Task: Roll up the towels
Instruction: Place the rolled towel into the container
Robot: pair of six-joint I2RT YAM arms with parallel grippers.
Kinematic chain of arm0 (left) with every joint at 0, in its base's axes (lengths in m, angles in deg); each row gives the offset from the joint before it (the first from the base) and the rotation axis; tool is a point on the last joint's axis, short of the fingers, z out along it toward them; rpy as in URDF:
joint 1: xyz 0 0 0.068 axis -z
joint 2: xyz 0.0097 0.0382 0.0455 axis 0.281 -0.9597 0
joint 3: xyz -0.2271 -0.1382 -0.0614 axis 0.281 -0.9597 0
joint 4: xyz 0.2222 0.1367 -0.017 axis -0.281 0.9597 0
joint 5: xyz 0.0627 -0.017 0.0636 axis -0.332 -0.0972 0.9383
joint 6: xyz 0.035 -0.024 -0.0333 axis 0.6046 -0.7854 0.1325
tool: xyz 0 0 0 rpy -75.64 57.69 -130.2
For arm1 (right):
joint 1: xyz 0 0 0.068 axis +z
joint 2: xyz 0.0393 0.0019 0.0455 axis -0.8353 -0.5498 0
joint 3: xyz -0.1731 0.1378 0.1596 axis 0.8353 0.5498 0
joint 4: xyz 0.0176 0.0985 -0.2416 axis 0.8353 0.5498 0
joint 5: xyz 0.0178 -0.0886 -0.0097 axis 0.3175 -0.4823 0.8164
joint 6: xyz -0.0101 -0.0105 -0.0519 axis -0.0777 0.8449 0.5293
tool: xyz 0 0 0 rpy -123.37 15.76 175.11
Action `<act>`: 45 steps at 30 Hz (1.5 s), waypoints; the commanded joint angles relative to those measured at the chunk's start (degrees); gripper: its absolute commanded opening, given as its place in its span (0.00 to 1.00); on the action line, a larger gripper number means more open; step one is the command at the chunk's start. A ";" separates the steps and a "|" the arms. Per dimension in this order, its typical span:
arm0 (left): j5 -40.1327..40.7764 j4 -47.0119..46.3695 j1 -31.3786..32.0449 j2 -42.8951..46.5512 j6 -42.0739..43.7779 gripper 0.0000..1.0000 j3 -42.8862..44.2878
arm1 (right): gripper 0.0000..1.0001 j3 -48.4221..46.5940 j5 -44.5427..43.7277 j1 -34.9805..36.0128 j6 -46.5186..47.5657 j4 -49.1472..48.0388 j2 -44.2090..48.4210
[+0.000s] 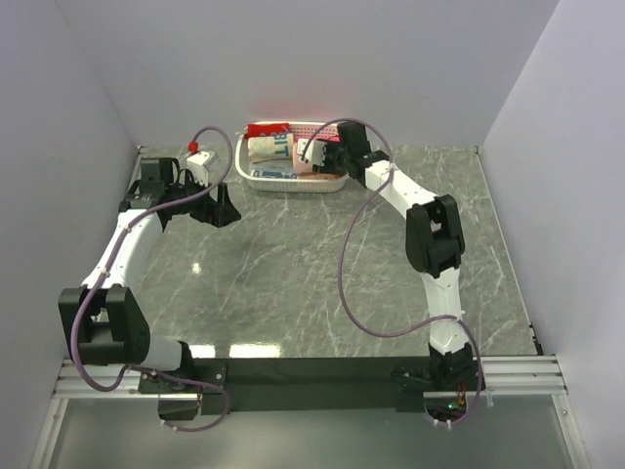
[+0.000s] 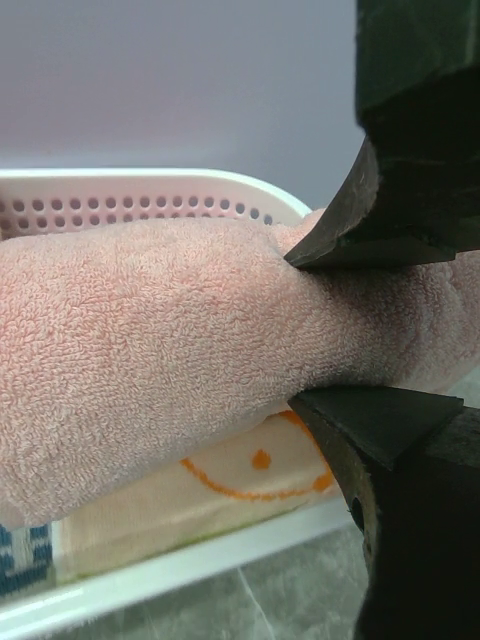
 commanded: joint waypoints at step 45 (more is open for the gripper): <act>-0.79 2.16 -0.04 -0.48 1.38 0.99 2.58 | 0.00 -4.50 8.94 0.53 -8.38 10.55 -5.24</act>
